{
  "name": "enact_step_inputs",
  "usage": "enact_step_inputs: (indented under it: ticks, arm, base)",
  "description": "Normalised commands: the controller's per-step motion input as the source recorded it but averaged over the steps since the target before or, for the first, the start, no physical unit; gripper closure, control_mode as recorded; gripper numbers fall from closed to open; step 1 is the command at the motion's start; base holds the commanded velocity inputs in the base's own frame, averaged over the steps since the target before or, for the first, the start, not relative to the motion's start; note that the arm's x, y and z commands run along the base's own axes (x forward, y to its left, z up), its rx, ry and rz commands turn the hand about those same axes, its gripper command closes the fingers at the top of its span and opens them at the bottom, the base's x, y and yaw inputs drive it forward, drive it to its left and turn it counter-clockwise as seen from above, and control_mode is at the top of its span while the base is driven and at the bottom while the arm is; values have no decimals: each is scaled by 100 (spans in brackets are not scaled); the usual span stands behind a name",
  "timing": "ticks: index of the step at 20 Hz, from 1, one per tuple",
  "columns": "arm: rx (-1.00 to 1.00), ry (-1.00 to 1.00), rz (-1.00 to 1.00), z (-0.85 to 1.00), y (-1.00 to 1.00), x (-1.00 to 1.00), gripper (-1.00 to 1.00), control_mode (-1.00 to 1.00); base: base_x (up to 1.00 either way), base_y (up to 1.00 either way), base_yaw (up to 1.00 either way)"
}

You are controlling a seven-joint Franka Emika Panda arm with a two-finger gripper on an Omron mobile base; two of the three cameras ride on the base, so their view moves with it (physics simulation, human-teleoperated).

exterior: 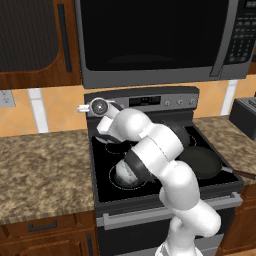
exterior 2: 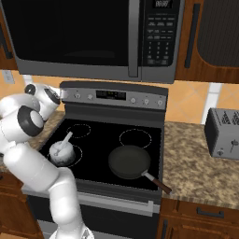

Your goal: Pick the kettle from the counter and place it on a stove burner. Then turn the burner on.

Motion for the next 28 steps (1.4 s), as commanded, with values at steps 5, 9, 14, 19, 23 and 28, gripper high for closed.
enact_step_inputs:
  ticks: [5,9,14,19,23,28]
  arm:
    - [0,0,0,-3,0,34,-100,-100]
    - [0,0,0,-17,0,15,-100,-100]
    - [0,0,0,-42,0,0,-100,-100]
    - [0,-4,0,-8,2,0,-100,-100]
    - [-1,-1,0,4,7,1,-100,-100]
    - [-3,0,0,1,1,6,-100,-100]
  base:
    - [0,0,0]
    - [0,0,0]
    - [0,0,0]
    - [0,0,0]
    - [0,0,0]
    - [0,0,0]
